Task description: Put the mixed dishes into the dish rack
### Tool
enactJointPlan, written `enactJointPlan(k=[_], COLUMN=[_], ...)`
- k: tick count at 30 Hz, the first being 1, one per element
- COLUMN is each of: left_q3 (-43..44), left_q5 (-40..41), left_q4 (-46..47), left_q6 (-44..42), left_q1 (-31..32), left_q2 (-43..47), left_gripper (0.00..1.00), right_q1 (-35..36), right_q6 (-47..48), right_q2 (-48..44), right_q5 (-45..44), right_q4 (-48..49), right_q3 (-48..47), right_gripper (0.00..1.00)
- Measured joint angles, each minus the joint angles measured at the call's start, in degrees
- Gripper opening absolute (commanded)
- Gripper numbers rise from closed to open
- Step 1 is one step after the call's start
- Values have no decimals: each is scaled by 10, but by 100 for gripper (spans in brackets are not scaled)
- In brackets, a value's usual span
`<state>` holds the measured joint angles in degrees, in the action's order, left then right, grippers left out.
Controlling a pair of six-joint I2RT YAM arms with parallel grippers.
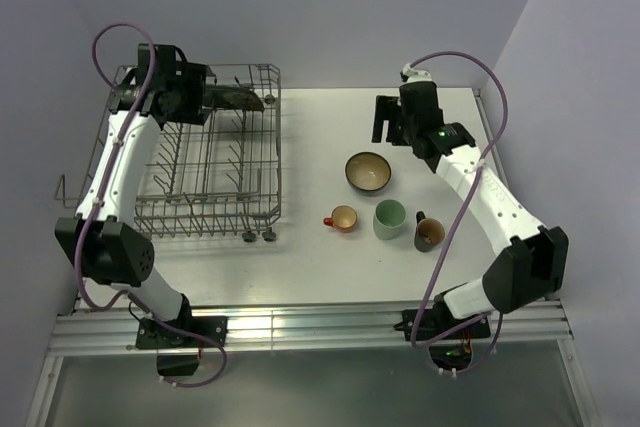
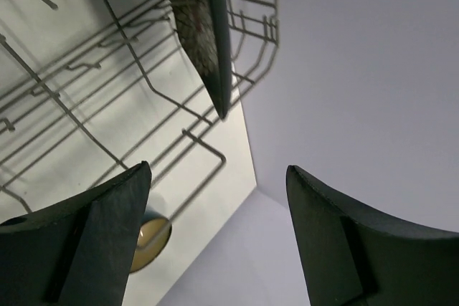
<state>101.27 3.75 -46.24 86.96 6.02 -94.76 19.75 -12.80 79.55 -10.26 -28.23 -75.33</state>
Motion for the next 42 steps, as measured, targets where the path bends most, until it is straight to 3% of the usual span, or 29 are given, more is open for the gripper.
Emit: enactJointPlan(k=[6,12,23,27,38,42], left_q3=[33,23,-202,-218,-203,-164], left_q5=[-45,-116,-249,-256,-260,-246], left_q4=[-30,-23,90,97,21,-25], left_q6=[-37,-50,43,54,27,9], left_q1=[-1,-8,-26,-35,-36,-36], left_q2=[46,135,361,368,352,331], left_gripper=[82,82,81,81,81,81], right_q1=[-13,-70,-84,-84,-84,-84], right_q6=[-33,-56,-70,-81,-104,-114], right_q2=[35,48,120,125,188,208], right_q5=[32,102,168,172,175,175], right_q4=[-45,-59,-56,-47,2,9], right_q3=[-18,-11,59,89,101,97], right_gripper=[87,83,74,74,59,47])
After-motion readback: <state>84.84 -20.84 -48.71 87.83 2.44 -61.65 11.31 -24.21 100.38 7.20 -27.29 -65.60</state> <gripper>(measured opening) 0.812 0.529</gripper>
